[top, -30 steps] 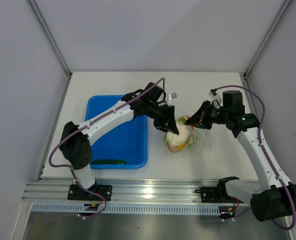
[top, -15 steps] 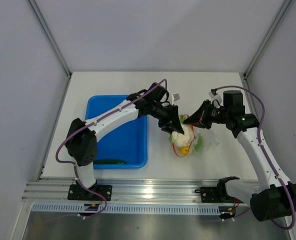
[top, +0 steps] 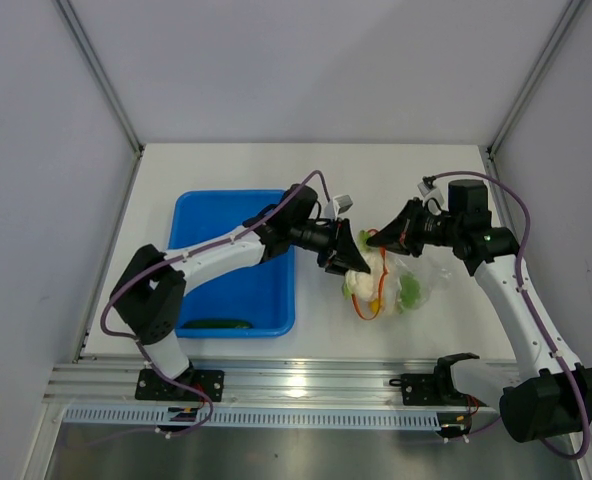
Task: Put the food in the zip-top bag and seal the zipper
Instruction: Place the fake vegetable in the zipper food storage bag.
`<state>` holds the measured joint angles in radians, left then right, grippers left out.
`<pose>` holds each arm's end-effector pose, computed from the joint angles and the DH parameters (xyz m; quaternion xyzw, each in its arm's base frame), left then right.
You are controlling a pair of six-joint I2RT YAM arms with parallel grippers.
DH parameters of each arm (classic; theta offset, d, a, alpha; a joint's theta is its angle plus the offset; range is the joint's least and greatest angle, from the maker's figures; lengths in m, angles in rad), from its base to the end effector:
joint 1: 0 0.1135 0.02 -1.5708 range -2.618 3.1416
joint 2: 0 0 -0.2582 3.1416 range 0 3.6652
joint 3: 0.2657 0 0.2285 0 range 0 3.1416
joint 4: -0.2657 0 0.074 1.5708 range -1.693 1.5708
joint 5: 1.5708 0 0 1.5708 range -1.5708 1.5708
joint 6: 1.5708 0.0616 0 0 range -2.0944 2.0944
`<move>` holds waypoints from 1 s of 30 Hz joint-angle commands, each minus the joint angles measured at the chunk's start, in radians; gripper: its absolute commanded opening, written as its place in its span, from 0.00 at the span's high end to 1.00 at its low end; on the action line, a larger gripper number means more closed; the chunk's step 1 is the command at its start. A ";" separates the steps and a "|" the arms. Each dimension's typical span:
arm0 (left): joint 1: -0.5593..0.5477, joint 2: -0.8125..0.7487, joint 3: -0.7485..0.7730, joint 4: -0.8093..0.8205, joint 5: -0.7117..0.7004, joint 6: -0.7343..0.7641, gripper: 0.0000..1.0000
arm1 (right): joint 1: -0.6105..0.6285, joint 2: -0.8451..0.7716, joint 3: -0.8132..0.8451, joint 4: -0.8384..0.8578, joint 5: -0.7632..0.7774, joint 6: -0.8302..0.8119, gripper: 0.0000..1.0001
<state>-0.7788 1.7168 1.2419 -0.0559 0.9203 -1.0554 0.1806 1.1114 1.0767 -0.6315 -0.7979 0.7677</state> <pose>0.2339 -0.2998 0.2652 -0.1114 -0.8005 0.5878 0.0352 0.2084 0.0829 0.3249 0.0773 0.8425 0.4947 0.1988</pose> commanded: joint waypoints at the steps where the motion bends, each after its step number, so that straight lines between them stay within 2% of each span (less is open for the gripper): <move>1: 0.001 -0.120 -0.079 0.257 -0.030 -0.161 0.99 | -0.006 -0.007 0.011 0.056 -0.026 0.033 1.00; 4: 0.010 -0.137 -0.093 0.193 -0.098 -0.190 0.99 | -0.006 -0.005 0.011 0.046 -0.002 0.025 1.00; 9: 0.010 -0.201 -0.136 0.231 -0.193 -0.288 0.99 | -0.006 -0.004 0.003 0.023 0.029 0.010 1.00; 12: 0.010 -0.229 -0.134 0.238 -0.266 -0.282 0.99 | -0.006 -0.007 -0.018 0.045 0.025 0.044 1.00; 20: -0.011 -0.169 -0.093 0.234 -0.321 -0.244 0.99 | -0.003 -0.004 -0.057 0.138 -0.004 0.160 1.00; 24: -0.014 -0.125 -0.023 0.128 -0.343 -0.198 1.00 | -0.001 0.001 -0.067 0.156 -0.006 0.186 1.00; 26: -0.017 -0.085 0.013 -0.013 -0.357 -0.154 0.99 | -0.001 0.004 -0.069 0.162 -0.004 0.193 1.00; 30: -0.028 -0.023 0.095 -0.129 -0.347 -0.108 0.99 | 0.000 0.013 -0.063 0.170 0.000 0.200 1.00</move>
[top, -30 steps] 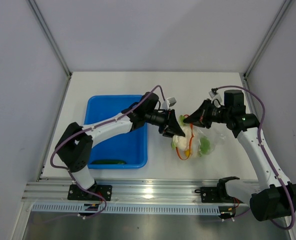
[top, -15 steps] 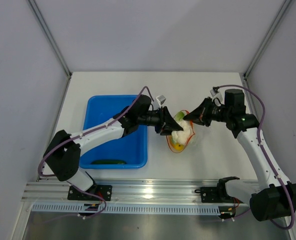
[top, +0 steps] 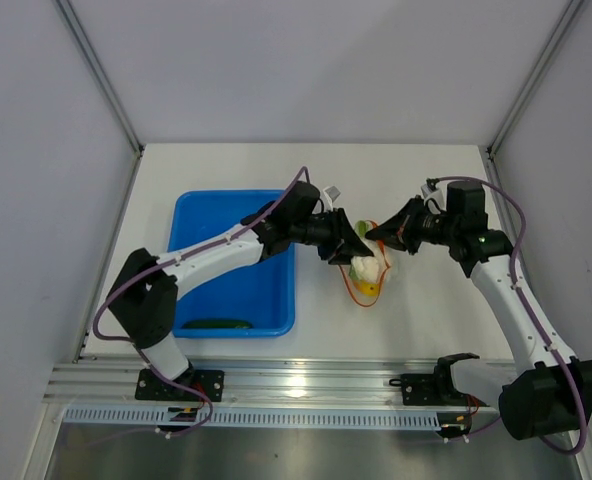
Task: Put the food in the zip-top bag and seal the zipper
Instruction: Place the fake vegetable in the zipper food storage bag.
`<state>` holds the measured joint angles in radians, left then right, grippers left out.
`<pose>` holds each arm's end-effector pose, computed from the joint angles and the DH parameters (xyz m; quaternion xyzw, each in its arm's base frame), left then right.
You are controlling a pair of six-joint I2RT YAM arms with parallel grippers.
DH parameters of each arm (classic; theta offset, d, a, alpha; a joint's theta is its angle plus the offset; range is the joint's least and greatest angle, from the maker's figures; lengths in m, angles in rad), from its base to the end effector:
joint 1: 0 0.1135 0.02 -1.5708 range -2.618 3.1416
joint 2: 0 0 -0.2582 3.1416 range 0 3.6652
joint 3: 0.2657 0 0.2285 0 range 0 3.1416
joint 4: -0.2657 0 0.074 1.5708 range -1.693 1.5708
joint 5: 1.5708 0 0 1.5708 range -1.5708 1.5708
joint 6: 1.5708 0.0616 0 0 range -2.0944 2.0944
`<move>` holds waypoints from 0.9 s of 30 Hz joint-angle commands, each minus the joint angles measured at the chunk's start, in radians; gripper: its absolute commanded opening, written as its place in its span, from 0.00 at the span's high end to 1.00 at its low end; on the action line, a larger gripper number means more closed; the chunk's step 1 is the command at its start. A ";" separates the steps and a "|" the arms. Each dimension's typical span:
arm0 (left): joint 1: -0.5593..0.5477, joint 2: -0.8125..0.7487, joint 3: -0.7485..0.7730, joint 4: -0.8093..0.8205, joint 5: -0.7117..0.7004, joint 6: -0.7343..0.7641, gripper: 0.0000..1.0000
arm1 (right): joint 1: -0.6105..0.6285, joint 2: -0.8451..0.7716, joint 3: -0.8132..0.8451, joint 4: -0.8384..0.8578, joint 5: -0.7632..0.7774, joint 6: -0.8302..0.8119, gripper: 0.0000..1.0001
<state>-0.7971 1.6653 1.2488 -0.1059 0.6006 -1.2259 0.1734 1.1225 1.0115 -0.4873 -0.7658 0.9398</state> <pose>0.2395 -0.2950 0.2739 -0.0313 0.8395 -0.5411 0.0366 0.2209 0.0820 0.3147 0.1447 0.8259 0.5095 0.1935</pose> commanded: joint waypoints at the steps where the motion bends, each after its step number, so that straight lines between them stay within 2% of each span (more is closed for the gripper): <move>1: -0.010 0.040 0.112 -0.131 -0.024 0.081 0.99 | 0.006 0.003 0.004 0.026 -0.032 0.027 1.00; 4: -0.011 0.085 0.147 -0.190 0.005 0.107 1.00 | 0.006 0.005 0.006 0.024 -0.029 0.024 1.00; 7: -0.011 0.111 0.189 -0.271 0.005 0.138 0.96 | 0.003 0.013 0.013 0.023 -0.029 0.019 1.00; 8: -0.011 0.116 0.211 -0.317 -0.001 0.144 0.88 | 0.005 0.014 0.021 0.018 -0.026 0.013 1.00; 11: -0.011 0.132 0.253 -0.382 -0.021 0.180 0.78 | 0.003 0.020 0.038 0.000 -0.021 -0.007 1.00; 12: -0.011 0.143 0.262 -0.420 -0.024 0.198 0.73 | 0.003 0.022 0.044 -0.007 -0.020 -0.010 1.00; 13: -0.011 0.145 0.276 -0.432 -0.025 0.206 0.63 | 0.002 0.023 0.045 -0.007 -0.020 -0.012 1.00; 14: -0.011 0.146 0.279 -0.433 -0.024 0.215 0.45 | 0.003 0.020 0.045 -0.007 -0.020 -0.016 1.00; 16: -0.011 0.142 0.293 -0.439 -0.027 0.235 0.33 | -0.002 0.020 0.044 -0.013 -0.021 -0.022 1.00; 17: -0.013 0.139 0.296 -0.445 -0.031 0.244 0.23 | -0.003 0.019 0.044 -0.014 -0.023 -0.029 1.00; 19: -0.011 0.126 0.314 -0.472 -0.044 0.282 0.14 | -0.006 0.016 0.045 -0.019 -0.021 -0.032 1.00; 22: -0.011 0.097 0.333 -0.521 -0.070 0.328 0.09 | -0.009 0.016 0.059 -0.030 -0.018 -0.044 1.00; 27: -0.010 0.050 0.348 -0.574 -0.096 0.391 0.06 | -0.009 0.014 0.068 -0.037 -0.012 -0.053 1.00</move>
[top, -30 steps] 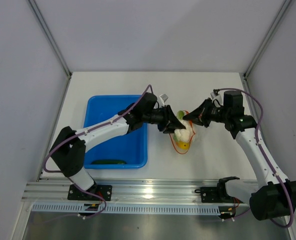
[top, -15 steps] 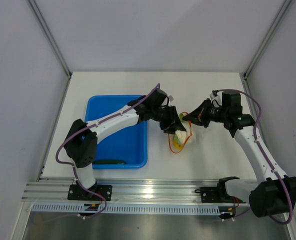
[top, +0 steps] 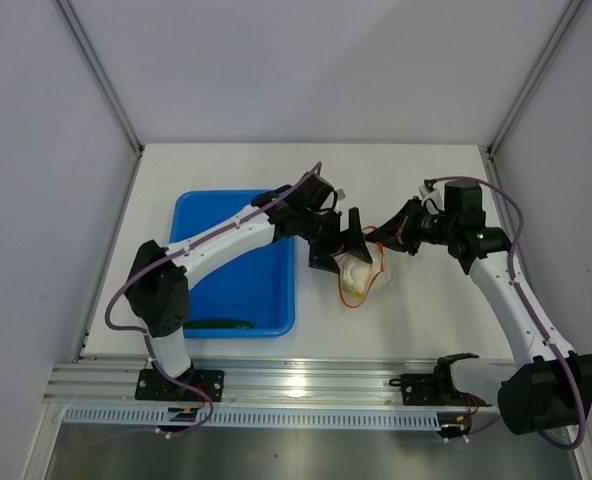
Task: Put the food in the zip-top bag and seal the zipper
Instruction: Place the fake vegetable in the zipper food storage bag, then adjust the zipper food storage bag at the center of the board.
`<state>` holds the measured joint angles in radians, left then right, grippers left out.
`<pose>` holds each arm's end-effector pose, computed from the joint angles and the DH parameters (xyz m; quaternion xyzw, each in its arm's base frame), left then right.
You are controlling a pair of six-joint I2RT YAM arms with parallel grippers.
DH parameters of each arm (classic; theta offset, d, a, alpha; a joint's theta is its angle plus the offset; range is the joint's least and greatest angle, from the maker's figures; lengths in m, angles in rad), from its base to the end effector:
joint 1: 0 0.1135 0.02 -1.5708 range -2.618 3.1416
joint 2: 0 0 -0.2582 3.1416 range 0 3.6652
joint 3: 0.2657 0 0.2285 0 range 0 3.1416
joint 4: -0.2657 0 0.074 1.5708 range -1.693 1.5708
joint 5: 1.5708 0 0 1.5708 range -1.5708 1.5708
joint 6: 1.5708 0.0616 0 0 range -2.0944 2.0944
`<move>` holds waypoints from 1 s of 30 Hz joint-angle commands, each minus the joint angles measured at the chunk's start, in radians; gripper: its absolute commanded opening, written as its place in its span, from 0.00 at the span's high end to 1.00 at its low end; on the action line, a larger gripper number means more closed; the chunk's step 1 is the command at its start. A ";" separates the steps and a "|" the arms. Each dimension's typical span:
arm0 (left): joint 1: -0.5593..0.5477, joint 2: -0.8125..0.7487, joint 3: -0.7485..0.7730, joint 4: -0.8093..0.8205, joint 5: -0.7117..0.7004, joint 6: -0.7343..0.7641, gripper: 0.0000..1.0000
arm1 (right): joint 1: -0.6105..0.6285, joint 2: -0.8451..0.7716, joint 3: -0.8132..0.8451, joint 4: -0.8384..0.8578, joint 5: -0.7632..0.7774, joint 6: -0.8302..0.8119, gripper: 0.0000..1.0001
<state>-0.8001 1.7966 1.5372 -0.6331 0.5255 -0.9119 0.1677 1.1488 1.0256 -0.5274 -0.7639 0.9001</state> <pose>0.2469 -0.2986 0.2675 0.0354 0.9141 -0.4032 0.0256 0.2243 0.0812 0.3097 0.1432 0.8356 0.4972 0.1847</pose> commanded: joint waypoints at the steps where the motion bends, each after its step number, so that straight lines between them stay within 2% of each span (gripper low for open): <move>1: -0.007 -0.086 0.064 -0.059 -0.025 0.085 0.06 | -0.004 -0.014 0.054 0.004 -0.014 -0.012 1.00; 6: -0.007 -0.150 0.026 -0.108 -0.058 0.113 0.07 | -0.005 -0.018 0.054 0.003 -0.014 -0.013 1.00; 9: -0.008 -0.207 -0.043 -0.106 -0.079 0.123 0.16 | -0.005 -0.020 0.053 0.001 -0.012 -0.013 1.00; 12: -0.007 -0.250 -0.091 -0.108 -0.087 0.130 0.34 | -0.005 -0.020 0.053 0.003 -0.012 -0.013 1.00; 13: -0.007 -0.255 -0.095 -0.111 -0.088 0.130 0.44 | -0.007 -0.015 0.053 0.004 -0.012 -0.013 1.00; 15: -0.007 -0.269 -0.112 -0.117 -0.093 0.127 0.54 | -0.005 -0.012 0.051 0.006 -0.014 -0.012 1.00; 16: -0.007 -0.269 -0.114 -0.119 -0.096 0.127 0.63 | -0.007 -0.012 0.051 0.007 -0.014 -0.010 1.00; 19: -0.007 -0.249 -0.118 -0.123 -0.084 0.117 0.72 | -0.007 -0.015 0.050 0.007 -0.012 -0.010 1.00; 24: -0.007 -0.209 -0.169 -0.071 -0.016 0.088 0.82 | -0.007 -0.017 0.047 0.007 -0.011 -0.010 1.00; 30: -0.002 -0.151 -0.207 -0.010 -0.004 0.071 0.78 | -0.008 -0.017 0.053 0.012 -0.014 -0.006 1.00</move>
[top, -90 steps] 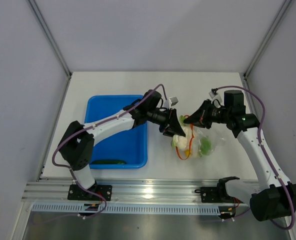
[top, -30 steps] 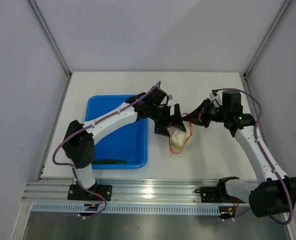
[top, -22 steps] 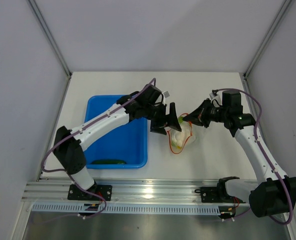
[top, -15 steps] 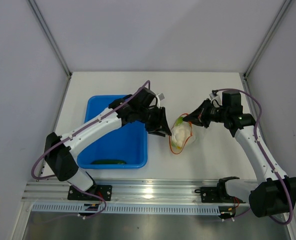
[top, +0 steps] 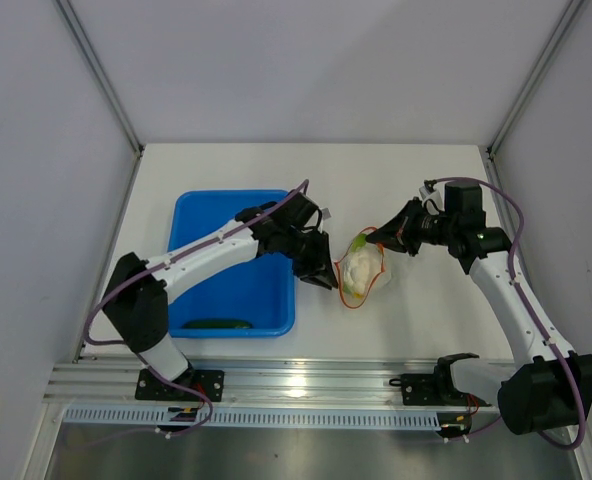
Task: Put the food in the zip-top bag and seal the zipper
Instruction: Adjust the zipper food storage bag at the center of the board.
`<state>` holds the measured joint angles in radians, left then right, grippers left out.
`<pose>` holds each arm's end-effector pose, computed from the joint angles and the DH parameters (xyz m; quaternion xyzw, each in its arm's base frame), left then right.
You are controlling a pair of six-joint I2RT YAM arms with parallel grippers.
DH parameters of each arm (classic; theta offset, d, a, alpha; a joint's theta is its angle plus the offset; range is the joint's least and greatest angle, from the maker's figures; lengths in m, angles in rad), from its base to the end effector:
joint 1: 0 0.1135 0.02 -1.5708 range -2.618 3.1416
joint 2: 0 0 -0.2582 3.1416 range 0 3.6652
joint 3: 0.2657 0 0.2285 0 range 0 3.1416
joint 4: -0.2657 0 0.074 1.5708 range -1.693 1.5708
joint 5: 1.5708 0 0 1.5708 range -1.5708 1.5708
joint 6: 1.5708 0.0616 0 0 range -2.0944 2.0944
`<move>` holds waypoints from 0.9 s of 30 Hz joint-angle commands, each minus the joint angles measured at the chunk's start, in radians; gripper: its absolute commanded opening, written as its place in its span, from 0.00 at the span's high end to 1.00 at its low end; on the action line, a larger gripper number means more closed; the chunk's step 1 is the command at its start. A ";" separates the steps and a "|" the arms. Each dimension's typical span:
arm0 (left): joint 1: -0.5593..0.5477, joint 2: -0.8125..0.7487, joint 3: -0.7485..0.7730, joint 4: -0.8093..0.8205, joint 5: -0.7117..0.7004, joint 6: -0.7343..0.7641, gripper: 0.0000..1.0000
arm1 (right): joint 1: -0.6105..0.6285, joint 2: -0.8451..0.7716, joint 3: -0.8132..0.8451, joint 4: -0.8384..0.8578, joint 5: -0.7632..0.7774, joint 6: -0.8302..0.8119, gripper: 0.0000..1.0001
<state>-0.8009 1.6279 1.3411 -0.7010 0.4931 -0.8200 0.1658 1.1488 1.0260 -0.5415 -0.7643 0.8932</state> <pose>0.2114 -0.2600 0.2594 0.0613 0.9295 -0.3630 0.0227 0.2235 0.0806 0.3086 0.1441 0.8377 0.4946 0.1813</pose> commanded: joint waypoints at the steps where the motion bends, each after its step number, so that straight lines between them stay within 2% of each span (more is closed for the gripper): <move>1: -0.001 0.024 -0.019 0.069 0.028 -0.025 0.77 | -0.008 -0.017 0.054 0.025 -0.012 0.001 1.00; 13: 0.000 0.099 -0.030 0.124 0.013 -0.019 0.69 | -0.008 -0.012 0.049 0.018 -0.013 -0.002 1.00; 27: -0.001 0.168 0.010 0.161 0.018 -0.041 0.67 | -0.005 -0.001 0.048 0.035 -0.020 0.018 1.00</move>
<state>-0.8009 1.7882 1.3071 -0.5762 0.5011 -0.8406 0.1631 1.1492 1.0264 -0.5419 -0.7643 0.8974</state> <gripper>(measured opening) 0.322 0.005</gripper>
